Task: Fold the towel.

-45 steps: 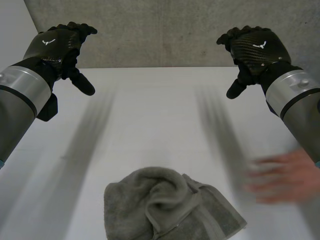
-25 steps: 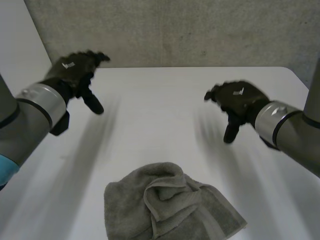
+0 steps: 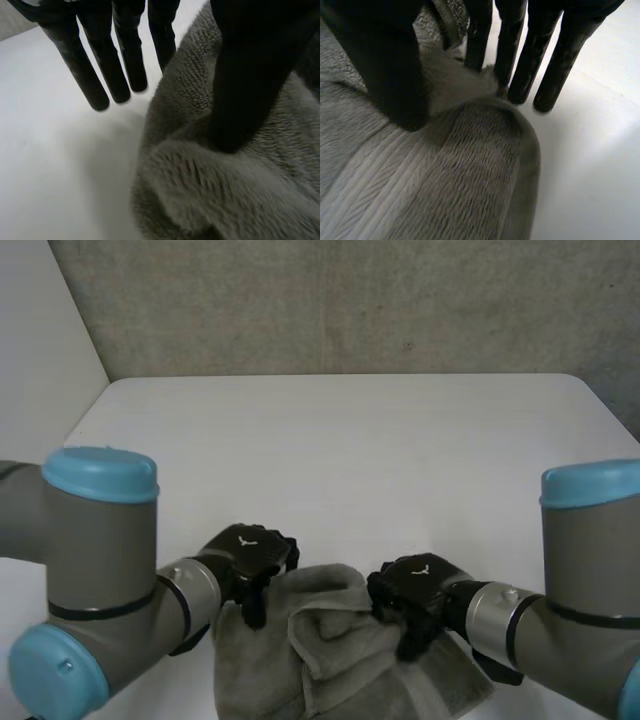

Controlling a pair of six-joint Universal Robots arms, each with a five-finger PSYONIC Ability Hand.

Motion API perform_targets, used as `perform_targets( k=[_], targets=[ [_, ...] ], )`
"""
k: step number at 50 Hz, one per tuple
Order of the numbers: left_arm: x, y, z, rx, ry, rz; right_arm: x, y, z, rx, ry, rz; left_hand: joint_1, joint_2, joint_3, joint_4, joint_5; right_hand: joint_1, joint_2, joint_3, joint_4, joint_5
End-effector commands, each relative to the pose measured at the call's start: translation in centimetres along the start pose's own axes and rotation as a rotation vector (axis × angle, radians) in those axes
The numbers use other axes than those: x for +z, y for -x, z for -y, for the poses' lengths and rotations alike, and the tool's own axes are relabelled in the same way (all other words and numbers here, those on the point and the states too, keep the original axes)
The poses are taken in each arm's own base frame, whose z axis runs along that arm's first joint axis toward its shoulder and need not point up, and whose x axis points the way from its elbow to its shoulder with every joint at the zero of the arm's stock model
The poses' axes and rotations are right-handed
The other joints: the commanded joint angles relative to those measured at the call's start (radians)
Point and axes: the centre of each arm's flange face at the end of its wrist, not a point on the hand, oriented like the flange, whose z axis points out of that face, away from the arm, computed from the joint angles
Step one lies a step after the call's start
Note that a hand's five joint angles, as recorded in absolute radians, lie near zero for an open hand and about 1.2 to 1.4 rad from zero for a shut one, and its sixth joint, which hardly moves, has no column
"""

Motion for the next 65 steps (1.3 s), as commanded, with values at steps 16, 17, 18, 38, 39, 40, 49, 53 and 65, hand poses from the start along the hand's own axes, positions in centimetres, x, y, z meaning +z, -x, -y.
perform_targets(
  k=[16, 17, 18, 38, 39, 40, 49, 53, 65],
  targets=[
    [-1.3, 5.3, 17.8, -0.020, -0.793, 0.416, -1.6, -6.1, 16.5, -0.144, -0.742, -0.397, 0.927, 0.937, 0.942, 0.942, 0.940, 0.868, 0.779, 0.783, 0.803, 0.822],
    [-1.3, 5.3, 17.8, -0.020, -0.793, 0.416, -2.4, -6.1, 17.8, -0.158, -0.817, -0.416, 0.927, 0.937, 0.942, 0.942, 0.940, 0.868, 0.779, 0.783, 0.803, 0.822],
    [-1.6, 5.2, 18.1, -0.028, -0.811, 0.412, -2.4, -6.1, 17.8, -0.158, -0.817, -0.416, 0.927, 0.937, 0.942, 0.942, 0.940, 0.868, 0.779, 0.783, 0.803, 0.822],
    [1.3, 1.4, 2.2, -0.081, -0.406, 0.302, 3.2, -3.6, 7.3, -0.228, -0.439, -0.330, 0.866, 0.876, 0.881, 0.880, 0.879, 0.868, 0.779, 0.783, 0.803, 0.822],
    [1.8, 1.1, 0.8, -0.072, -0.375, 0.298, 4.0, -3.9, 5.8, -0.237, -0.371, -0.329, 0.857, 0.867, 0.872, 0.872, 0.870, 0.868, 0.779, 0.783, 0.803, 0.822],
    [2.2, 1.0, -0.5, -0.069, -0.347, 0.298, 4.0, -3.9, 5.8, -0.237, -0.370, -0.329, 0.849, 0.858, 0.863, 0.863, 0.861, 0.868, 0.779, 0.783, 0.803, 0.822],
    [2.0, 0.4, -2.9, -0.065, -0.258, 0.286, 5.0, -3.9, 1.4, -0.267, -0.164, -0.292, 0.649, 0.658, 0.664, 0.663, 0.661, 0.868, 0.779, 0.783, 0.803, 0.822],
    [0.2, 0.5, -1.7, -0.066, -0.274, 0.290, 4.0, -3.9, 2.0, -0.271, -0.186, -0.304, 0.456, 0.465, 0.471, 0.470, 0.468, 0.868, 0.779, 0.783, 0.803, 0.822],
    [-2.0, 1.1, 3.3, -0.052, -0.417, 0.296, 3.2, -4.8, 1.3, -0.279, -0.180, -0.339, 0.050, 0.059, 0.065, 0.064, 0.062, 0.868, 0.779, 0.783, 0.803, 0.822]
  ],
)
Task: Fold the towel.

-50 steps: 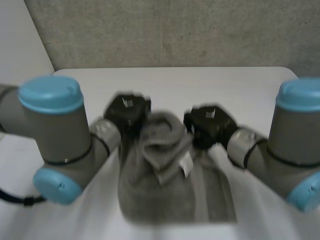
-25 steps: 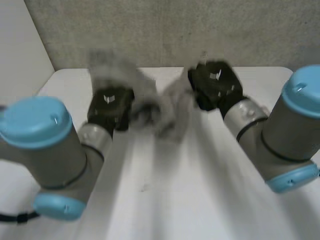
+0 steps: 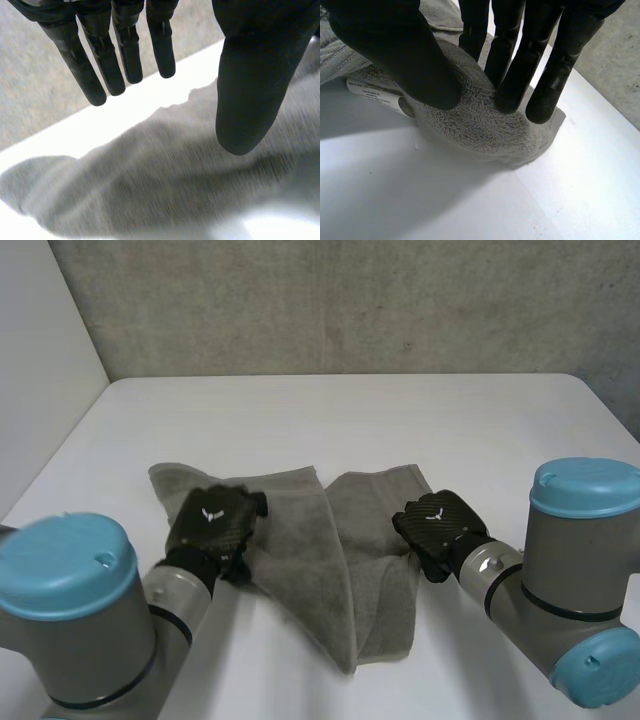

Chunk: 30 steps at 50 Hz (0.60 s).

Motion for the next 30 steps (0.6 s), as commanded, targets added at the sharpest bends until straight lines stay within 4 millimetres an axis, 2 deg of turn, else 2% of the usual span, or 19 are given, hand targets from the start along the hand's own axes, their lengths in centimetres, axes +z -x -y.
perform_targets(
  k=[1, 4, 5, 7, 11, 14, 21, 30],
  targets=[
    [0.7, 0.2, 3.7, 0.009, -0.113, -0.006, 0.2, -1.0, -1.3, -0.024, 0.023, -0.029, -0.006, -0.005, -0.009, -0.006, -0.004, 0.432, 0.224, 0.211, 0.204, 0.244],
    [1.6, -0.2, 5.0, 0.048, -0.159, -0.048, 0.3, -1.1, -1.8, -0.086, 0.039, -0.034, 0.002, 0.004, -0.001, 0.003, 0.004, 0.432, 0.224, 0.211, 0.204, 0.244],
    [1.6, -0.3, 5.0, 0.049, -0.159, -0.048, 0.3, -1.1, -1.8, -0.086, 0.039, -0.034, 0.002, 0.004, 0.000, 0.003, 0.004, 0.432, 0.224, 0.211, 0.204, 0.244],
    [3.5, -1.6, 4.8, 0.124, -0.171, -0.149, 0.3, -1.6, -2.2, -0.127, 0.056, -0.048, 0.008, 0.010, 0.005, 0.009, 0.010, 0.432, 0.224, 0.211, 0.204, 0.244],
    [4.8, -2.7, 4.7, 0.166, -0.186, -0.247, 0.4, -2.1, -2.4, -0.135, 0.062, -0.058, 0.023, 0.024, 0.020, 0.024, 0.025, 0.432, 0.224, 0.211, 0.204, 0.244],
    [6.1, -3.9, 3.8, 0.189, -0.171, -0.345, 0.4, -2.4, -2.5, -0.131, 0.065, -0.064, 0.037, 0.039, 0.035, 0.038, 0.039, 0.432, 0.224, 0.211, 0.204, 0.244],
    [8.0, -6.0, 1.7, 0.207, -0.089, -0.537, 0.3, -2.1, -2.8, -0.130, 0.073, -0.054, 0.301, 0.303, 0.299, 0.302, 0.303, 0.432, 0.224, 0.211, 0.204, 0.244],
    [9.4, -7.0, -0.8, 0.268, -0.054, -0.614, 0.2, -1.8, -2.7, -0.134, 0.071, -0.047, 0.252, 0.253, 0.249, 0.253, 0.254, 0.432, 0.224, 0.211, 0.204, 0.244]
  ],
)
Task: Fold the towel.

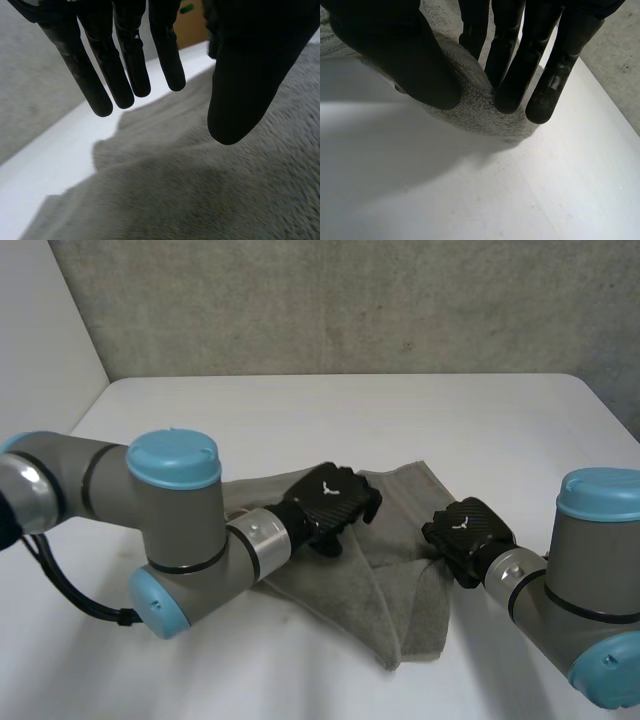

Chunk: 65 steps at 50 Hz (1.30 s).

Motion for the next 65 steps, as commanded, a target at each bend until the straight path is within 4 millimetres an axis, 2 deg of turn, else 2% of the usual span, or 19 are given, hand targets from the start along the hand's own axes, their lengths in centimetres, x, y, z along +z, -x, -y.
perform_targets(
  k=[1, 13, 16, 18, 21, 31, 35, 36, 37, 38, 39, 41, 43, 47, 54, 56, 57, 59, 65],
  targets=[
    [1.3, -0.4, -2.1, 0.046, 0.041, -0.046, -0.1, 0.2, 0.1, -0.002, -0.003, 0.005, 0.087, 0.086, 0.086, 0.087, 0.086, 0.432, 0.224, 0.211, 0.204, 0.244],
    [1.1, -1.2, -3.8, 0.178, 0.171, -0.126, 0.1, -0.8, 0.8, -0.006, -0.029, -0.023, 0.046, 0.045, 0.045, 0.046, 0.045, 0.432, 0.224, 0.211, 0.204, 0.244],
    [1.1, -1.0, -3.6, 0.208, 0.168, -0.117, 0.3, -1.1, 1.1, -0.008, -0.039, -0.031, 0.310, 0.309, 0.309, 0.310, 0.309, 0.432, 0.224, 0.211, 0.204, 0.244],
    [1.2, -0.6, -2.7, 0.230, 0.134, -0.098, 0.3, -1.1, 1.2, -0.010, -0.041, -0.032, 0.704, 0.704, 0.704, 0.705, 0.704, 0.432, 0.224, 0.211, 0.204, 0.244],
    [1.5, 0.0, -1.5, 0.254, 0.086, -0.067, 0.6, -1.5, 1.5, -0.011, -0.049, -0.042, 0.706, 0.705, 0.705, 0.706, 0.705, 0.432, 0.224, 0.211, 0.204, 0.244],
    [2.1, 6.7, 8.1, 0.350, -0.360, 0.368, 2.9, -4.8, 4.6, -0.011, -0.147, -0.151, 0.706, 0.705, 0.705, 0.706, 0.705, 0.432, 0.224, 0.211, 0.204, 0.244],
    [2.0, 9.2, 10.8, 0.384, -0.474, 0.482, 4.0, -9.8, 9.7, 0.038, -0.335, -0.353, 0.706, 0.705, 0.705, 0.706, 0.705, 0.432, 0.224, 0.211, 0.204, 0.244],
    [1.6, 10.8, 12.2, 0.402, -0.524, 0.557, 3.9, -11.8, 11.7, 0.073, -0.431, -0.443, 0.706, 0.705, 0.705, 0.706, 0.705, 0.432, 0.224, 0.211, 0.204, 0.244],
    [0.9, 12.8, 13.5, 0.406, -0.554, 0.651, 3.9, -11.8, 11.7, 0.074, -0.432, -0.444, 0.706, 0.705, 0.705, 0.706, 0.705, 0.432, 0.224, 0.211, 0.204, 0.244],
    [0.9, 12.8, 13.5, 0.406, -0.554, 0.652, 3.5, -13.6, 13.6, 0.108, -0.532, -0.522, 0.706, 0.705, 0.705, 0.706, 0.705, 0.432, 0.224, 0.211, 0.204, 0.244],
    [0.0, 14.9, 14.3, 0.395, -0.568, 0.756, 3.5, -13.6, 13.6, 0.108, -0.533, -0.523, 0.706, 0.705, 0.705, 0.706, 0.705, 0.432, 0.224, 0.211, 0.204, 0.244],
    [-1.0, 16.3, 14.8, 0.375, -0.567, 0.833, 2.9, -15.3, 15.8, 0.138, -0.658, -0.604, 0.706, 0.705, 0.705, 0.706, 0.705, 0.432, 0.224, 0.211, 0.204, 0.244],
    [-1.9, 16.9, 15.1, 0.352, -0.557, 0.886, 2.8, -15.1, 16.0, 0.130, -0.658, -0.598, 0.706, 0.705, 0.705, 0.706, 0.705, 0.432, 0.224, 0.211, 0.204, 0.244],
    [-2.7, 15.6, 12.3, 0.319, -0.449, 0.858, 3.3, -14.0, 15.0, 0.120, -0.584, -0.548, 0.706, 0.705, 0.705, 0.706, 0.705, 0.432, 0.224, 0.211, 0.204, 0.244],
    [-3.7, 11.5, 5.8, 0.264, -0.246, 0.747, 6.3, -9.8, 9.6, 0.127, -0.326, -0.347, 0.706, 0.705, 0.705, 0.706, 0.705, 0.432, 0.224, 0.211, 0.204, 0.244],
    [-4.6, 8.5, 2.4, 0.230, -0.126, 0.684, 6.7, -9.0, 8.4, 0.118, -0.265, -0.313, 0.706, 0.705, 0.705, 0.706, 0.705, 0.432, 0.224, 0.211, 0.204, 0.244],
    [-4.6, 8.5, 2.3, 0.230, -0.126, 0.683, 6.9, -8.4, 7.2, 0.100, -0.197, -0.283, 0.706, 0.705, 0.705, 0.706, 0.705, 0.432, 0.224, 0.211, 0.204, 0.244],
    [-6.3, 5.3, -0.5, 0.201, -0.011, 0.641, 6.9, -7.7, 5.8, 0.071, -0.120, -0.246, 0.706, 0.705, 0.705, 0.706, 0.705, 0.432, 0.224, 0.211, 0.204, 0.244],
    [-8.6, 1.0, -3.5, 0.182, 0.136, 0.586, 5.7, -6.7, 2.6, -0.004, 0.055, -0.167, 0.706, 0.705, 0.705, 0.706, 0.705, 0.432, 0.224, 0.211, 0.204, 0.244]
  ],
)
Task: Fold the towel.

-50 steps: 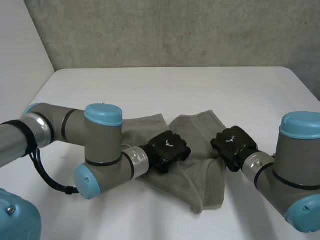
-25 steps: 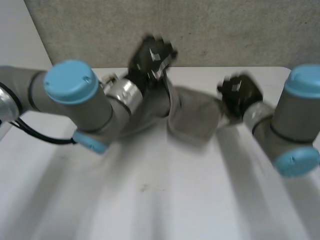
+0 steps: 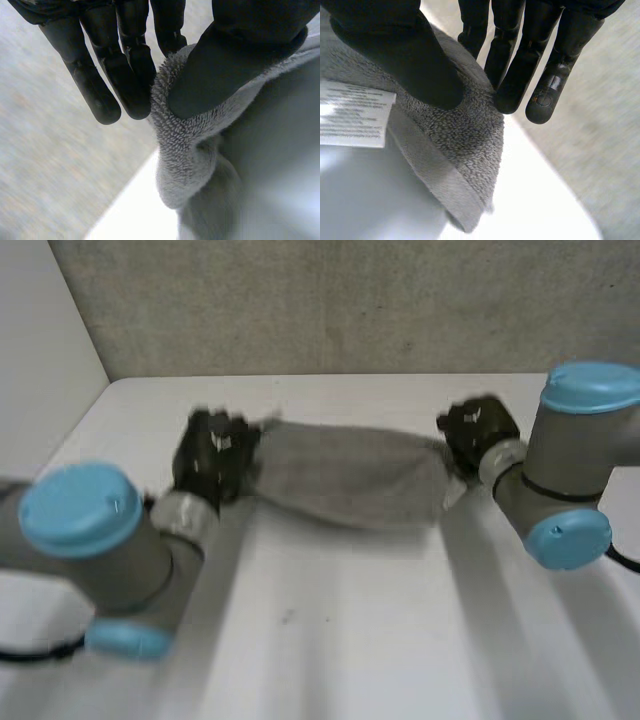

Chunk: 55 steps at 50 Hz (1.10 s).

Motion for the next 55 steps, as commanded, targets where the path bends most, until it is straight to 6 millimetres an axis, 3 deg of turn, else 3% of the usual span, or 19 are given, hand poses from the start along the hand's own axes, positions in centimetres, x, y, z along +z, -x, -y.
perform_targets(
  k=[1, 2, 3, 4, 5, 7, 8, 10, 11, 13, 20, 25, 28, 33, 39, 47, 55],
  targets=[
    [-7.4, -4.3, -3.0, 0.039, 0.212, -0.136, -1.9, 0.6, -3.6, -0.098, 0.191, 0.091, 0.205, 0.181, 0.181, 0.179, 0.189, 0.432, 0.214, 0.207, 0.202, 0.233],
    [-7.4, -4.3, -3.0, 0.039, 0.212, -0.136, -2.4, 0.7, -3.6, -0.099, 0.196, 0.097, 0.205, 0.181, 0.181, 0.179, 0.189, 0.432, 0.214, 0.207, 0.202, 0.233],
    [-8.3, -5.0, -3.1, 0.049, 0.248, -0.181, -2.4, 0.7, -3.6, -0.099, 0.196, 0.097, -0.012, -0.037, -0.036, -0.038, -0.028, 0.432, 0.214, 0.207, 0.202, 0.233],
    [-8.9, -5.2, -3.0, 0.058, 0.276, -0.210, -2.7, 0.7, -3.6, -0.099, 0.195, 0.096, -0.375, -0.399, -0.399, -0.401, -0.391, 0.432, 0.214, 0.207, 0.202, 0.233],
    [-8.9, -5.2, -3.0, 0.058, 0.276, -0.211, -2.7, 0.7, -3.6, -0.099, 0.195, 0.096, -0.378, -0.403, -0.402, -0.405, -0.395, 0.432, 0.214, 0.207, 0.202, 0.233],
    [-8.8, -5.1, -2.1, 0.066, 0.281, -0.236, -2.7, 0.6, -3.5, -0.101, 0.174, 0.078, -0.753, -0.778, -0.777, -0.779, -0.769, 0.432, 0.214, 0.207, 0.202, 0.233],
    [-8.8, -5.1, -2.1, 0.066, 0.281, -0.236, -2.7, 0.6, -3.5, -0.101, 0.174, 0.078, -0.754, -0.779, -0.778, -0.781, -0.770, 0.432, 0.214, 0.207, 0.202, 0.233],
    [-7.3, -4.3, -0.5, 0.056, 0.242, -0.208, -2.5, 0.3, -3.4, -0.101, 0.155, 0.058, -0.933, -0.957, -0.957, -0.959, -0.949, 0.432, 0.214, 0.207, 0.202, 0.233],
    [-7.3, -4.3, -0.5, 0.056, 0.242, -0.207, -2.5, 0.2, -3.4, -0.100, 0.153, 0.053, -0.933, -0.958, -0.957, -0.960, -0.950, 0.432, 0.214, 0.207, 0.202, 0.233],
    [-4.9, -2.6, 1.7, 0.035, 0.159, -0.153, -2.5, 0.0, -3.6, -0.098, 0.155, 0.047, -0.922, -0.946, -0.946, -0.948, -0.938, 0.432, 0.214, 0.207, 0.202, 0.233],
    [-1.1, 0.4, 2.3, 0.007, 0.054, -0.184, -2.6, 0.2, -4.3, -0.094, 0.172, 0.060, -0.816, -0.841, -0.840, -0.842, -0.832, 0.432, 0.214, 0.207, 0.202, 0.233],
    [1.2, -1.2, 2.7, -0.014, -0.103, -0.411, -2.5, 0.7, -4.9, -0.097, 0.183, 0.073, -0.667, -0.691, -0.691, -0.693, -0.683, 0.432, 0.214, 0.207, 0.202, 0.233],
    [1.7, -1.5, 2.8, -0.014, -0.125, -0.441, -2.6, 0.9, -5.2, -0.099, 0.191, 0.081, -0.634, -0.659, -0.658, -0.660, -0.650, 0.432, 0.214, 0.207, 0.202, 0.233],
    [4.6, -2.9, 1.1, -0.023, -0.115, -0.493, -2.6, 1.2, -5.3, -0.100, 0.194, 0.089, -0.616, -0.641, -0.640, -0.643, -0.633, 0.432, 0.214, 0.207, 0.202, 0.233],
    [6.6, -4.3, -1.0, -0.004, -0.065, -0.528, -2.8, 1.8, -5.8, -0.102, 0.208, 0.105, -0.616, -0.641, -0.640, -0.643, -0.633, 0.432, 0.214, 0.207, 0.202, 0.233],
    [7.4, -5.8, -3.5, 0.151, -0.023, -0.583, -2.7, 2.3, -6.4, -0.107, 0.209, 0.111, -0.616, -0.641, -0.640, -0.643, -0.633, 0.432, 0.214, 0.207, 0.202, 0.233],
    [7.4, -6.1, -4.4, 0.182, -0.001, -0.596, -2.6, 2.4, -6.5, -0.108, 0.210, 0.113, -0.514, -0.539, -0.538, -0.540, -0.530, 0.432, 0.214, 0.207, 0.202, 0.233]
  ],
)
